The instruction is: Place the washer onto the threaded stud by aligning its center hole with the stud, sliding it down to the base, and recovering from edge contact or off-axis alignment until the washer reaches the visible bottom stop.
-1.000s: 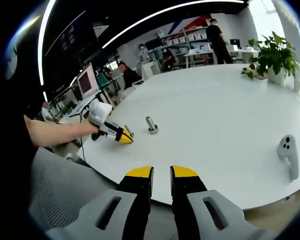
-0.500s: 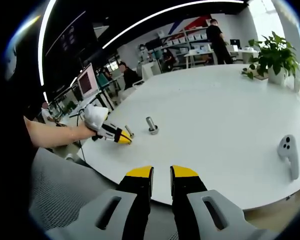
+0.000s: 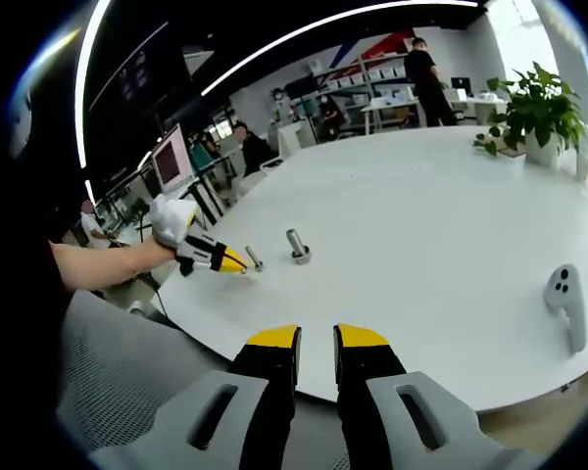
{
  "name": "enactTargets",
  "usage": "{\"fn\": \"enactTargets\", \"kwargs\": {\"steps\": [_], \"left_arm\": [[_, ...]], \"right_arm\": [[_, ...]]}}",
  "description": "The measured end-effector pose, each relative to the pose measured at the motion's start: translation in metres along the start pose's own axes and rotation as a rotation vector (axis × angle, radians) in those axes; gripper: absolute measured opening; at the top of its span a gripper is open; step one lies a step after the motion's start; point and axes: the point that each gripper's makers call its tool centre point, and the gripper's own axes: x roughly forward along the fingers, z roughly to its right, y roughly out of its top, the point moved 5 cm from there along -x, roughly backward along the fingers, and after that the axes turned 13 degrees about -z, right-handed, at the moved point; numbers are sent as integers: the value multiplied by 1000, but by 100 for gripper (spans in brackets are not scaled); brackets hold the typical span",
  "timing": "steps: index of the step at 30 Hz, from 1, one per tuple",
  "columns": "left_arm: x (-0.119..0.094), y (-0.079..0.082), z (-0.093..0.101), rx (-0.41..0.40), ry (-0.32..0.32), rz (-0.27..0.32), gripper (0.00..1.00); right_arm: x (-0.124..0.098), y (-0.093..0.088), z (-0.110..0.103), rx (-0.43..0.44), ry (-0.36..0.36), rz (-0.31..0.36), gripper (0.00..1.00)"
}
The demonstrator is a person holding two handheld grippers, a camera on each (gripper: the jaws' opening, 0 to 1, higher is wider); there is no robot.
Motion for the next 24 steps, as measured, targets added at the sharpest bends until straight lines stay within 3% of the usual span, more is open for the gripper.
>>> {"fn": "enactTargets", "kwargs": {"steps": [13,24], "left_arm": [[-25,21,-30,-60,38,43,0],[-10,21,-30,-48,0,-27,0]], "right_arm": [[0,0,1,-3,2,-2,16],[0,0,0,-3,2,-1,16]]}}
